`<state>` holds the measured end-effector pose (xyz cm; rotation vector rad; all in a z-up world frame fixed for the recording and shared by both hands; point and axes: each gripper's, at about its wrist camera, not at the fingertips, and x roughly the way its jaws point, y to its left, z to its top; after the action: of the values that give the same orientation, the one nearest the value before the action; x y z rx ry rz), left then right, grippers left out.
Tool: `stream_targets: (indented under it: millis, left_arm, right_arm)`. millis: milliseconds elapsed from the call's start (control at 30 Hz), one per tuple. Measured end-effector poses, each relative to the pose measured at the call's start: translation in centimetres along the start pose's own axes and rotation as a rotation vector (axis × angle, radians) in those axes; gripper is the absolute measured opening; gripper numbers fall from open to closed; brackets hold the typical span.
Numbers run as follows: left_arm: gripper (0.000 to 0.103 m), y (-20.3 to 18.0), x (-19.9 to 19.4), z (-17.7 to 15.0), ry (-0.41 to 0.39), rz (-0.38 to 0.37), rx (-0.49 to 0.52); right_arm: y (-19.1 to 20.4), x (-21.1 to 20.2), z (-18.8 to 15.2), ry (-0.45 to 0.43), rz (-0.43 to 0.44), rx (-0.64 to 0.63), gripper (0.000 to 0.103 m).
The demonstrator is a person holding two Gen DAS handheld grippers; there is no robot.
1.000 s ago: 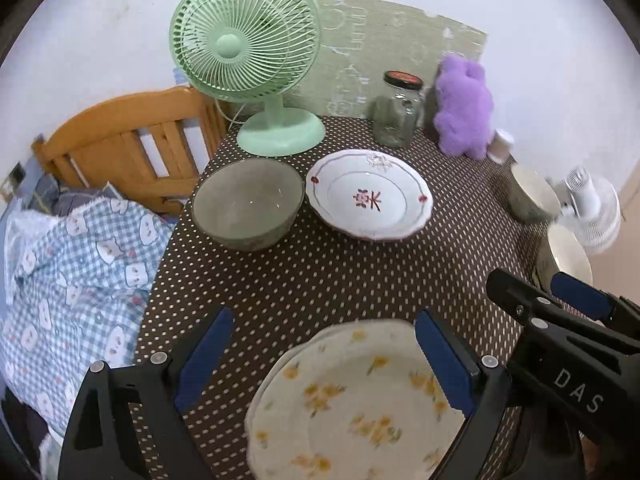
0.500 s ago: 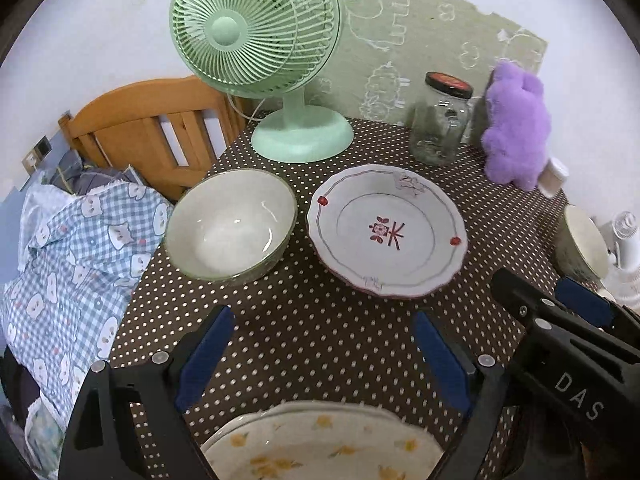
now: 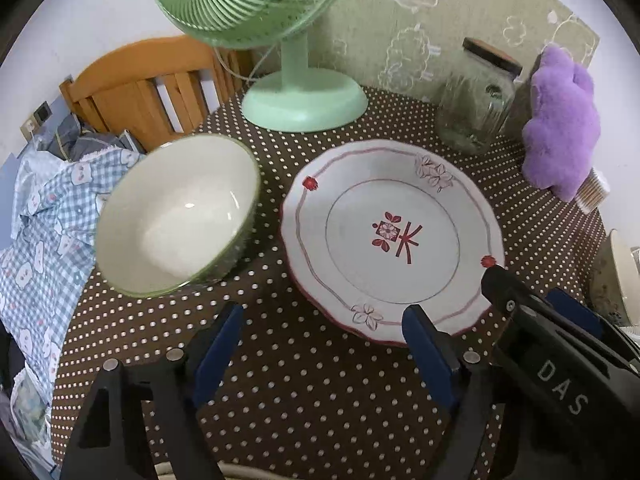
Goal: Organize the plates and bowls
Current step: 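Move both tools to the white plate with red rim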
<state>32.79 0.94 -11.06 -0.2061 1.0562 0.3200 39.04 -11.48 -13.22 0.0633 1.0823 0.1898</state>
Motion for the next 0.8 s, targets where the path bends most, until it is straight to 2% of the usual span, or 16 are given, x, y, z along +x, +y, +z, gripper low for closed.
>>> stream_targets:
  millis: [233, 333, 433, 533, 800]
  left_arm:
    - [0.081, -0.3, 2.1, 0.4, 0.028, 0.023, 0.008]
    - [0.081, -0.4, 2.6, 0.8, 0.031, 0.039, 0.019]
    - [0.081, -0.8, 2.9, 0.8, 0.029, 0.052, 0.042]
    - [0.081, -0.8, 3.2, 1.1, 0.032, 0.055, 0.048]
    - [0.078, -1.4, 2.6, 1.0, 0.034, 0.048, 0.066]
  right_arm:
    - [0.2, 2.8, 0.6, 0.041, 0.022, -0.008, 0.063]
    - [0.6, 4.0, 1.1, 0.055, 0.027, -0.015, 0.054]
    - [0.9, 5.0, 1.3, 0.07, 0.026, -0.016, 0.04]
    - [1.4, 5.3, 1.5, 0.079, 0.045, -0.019, 0.032]
    - [0.9, 3.9, 1.1, 0.083, 0.071, -0.034, 0.029]
